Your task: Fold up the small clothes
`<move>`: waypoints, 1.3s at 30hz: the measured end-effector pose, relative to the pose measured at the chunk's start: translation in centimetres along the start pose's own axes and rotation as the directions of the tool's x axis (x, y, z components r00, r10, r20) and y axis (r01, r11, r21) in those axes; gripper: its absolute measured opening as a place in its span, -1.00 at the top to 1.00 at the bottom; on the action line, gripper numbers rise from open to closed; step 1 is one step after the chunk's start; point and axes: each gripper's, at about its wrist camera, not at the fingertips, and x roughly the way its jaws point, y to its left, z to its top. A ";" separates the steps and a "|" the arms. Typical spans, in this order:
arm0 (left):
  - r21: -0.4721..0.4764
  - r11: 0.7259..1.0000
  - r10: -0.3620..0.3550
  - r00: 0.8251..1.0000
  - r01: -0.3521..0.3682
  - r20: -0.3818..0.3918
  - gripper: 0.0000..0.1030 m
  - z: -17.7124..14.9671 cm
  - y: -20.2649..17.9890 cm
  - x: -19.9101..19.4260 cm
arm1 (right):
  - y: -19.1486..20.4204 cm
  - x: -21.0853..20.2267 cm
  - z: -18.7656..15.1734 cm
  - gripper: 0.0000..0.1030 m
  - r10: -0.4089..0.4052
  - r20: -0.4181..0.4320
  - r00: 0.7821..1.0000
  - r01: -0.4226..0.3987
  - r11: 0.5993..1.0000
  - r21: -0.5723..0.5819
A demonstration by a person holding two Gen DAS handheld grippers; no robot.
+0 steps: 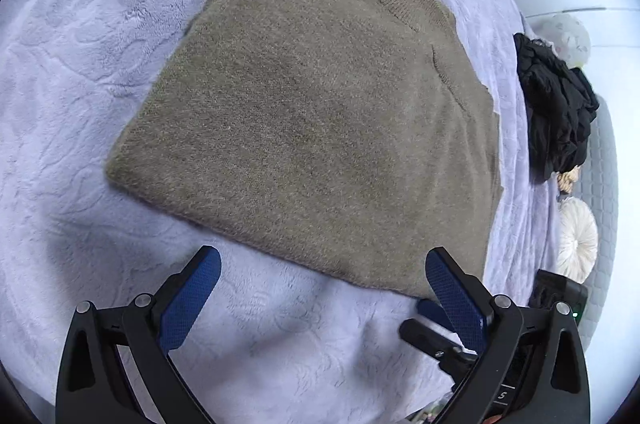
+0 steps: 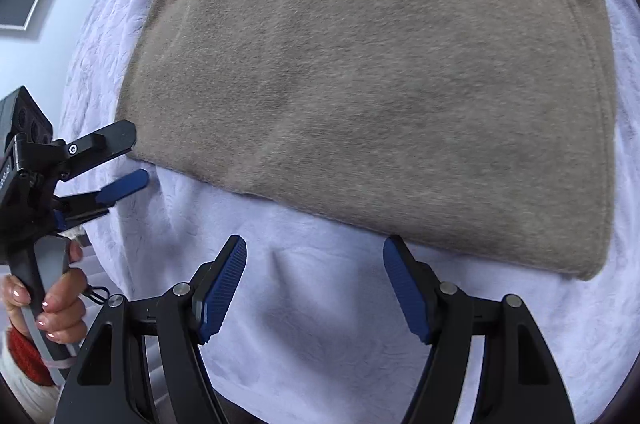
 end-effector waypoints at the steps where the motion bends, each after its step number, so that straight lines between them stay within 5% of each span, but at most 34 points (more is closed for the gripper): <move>1: -0.013 1.000 -0.023 1.000 0.023 0.001 -0.99 0.0 0.3 0.0 | 0.3 0.5 0.1 -0.45 0.023 0.004 1.000 -0.023 1.000 0.019; 9: -0.113 0.981 -0.154 0.988 0.156 0.034 -0.99 0.3 2.9 0.9 | 0.6 3.1 2.1 -0.47 0.071 0.053 0.996 -0.077 0.989 0.128; 16: -0.113 0.979 -0.161 0.985 0.167 0.058 -0.99 0.9 2.4 1.4 | 0.8 1.6 2.7 -0.47 0.084 0.152 0.985 -0.103 0.987 0.124; 22: -0.088 0.980 -0.173 0.982 0.180 0.080 -0.99 0.9 1.9 1.1 | 1.4 3.5 1.8 -0.47 0.133 0.038 0.990 -0.136 0.985 0.106; 27: -0.103 0.981 -0.154 0.984 0.162 0.084 -0.99 1.3 1.4 1.6 | 2.1 1.9 3.0 -0.46 0.152 0.190 0.970 -0.179 0.975 0.133; 32: -0.020 0.974 -0.221 0.965 0.227 0.142 -0.99 2.5 -1.6 1.3 | 2.3 -0.9 3.3 -0.41 0.140 0.271 0.952 -0.167 0.983 0.082; 37: -0.044 0.993 -0.104 0.979 0.113 0.177 -0.97 3.6 -1.0 2.6 | 1.2 -1.2 3.6 -0.41 0.101 0.229 0.968 -0.114 0.992 0.046; 39: -0.088 0.990 -0.094 0.979 0.112 0.183 -0.73 3.5 0.3 2.7 | 1.3 -1.1 3.5 -0.41 0.089 0.183 0.979 -0.096 0.995 0.028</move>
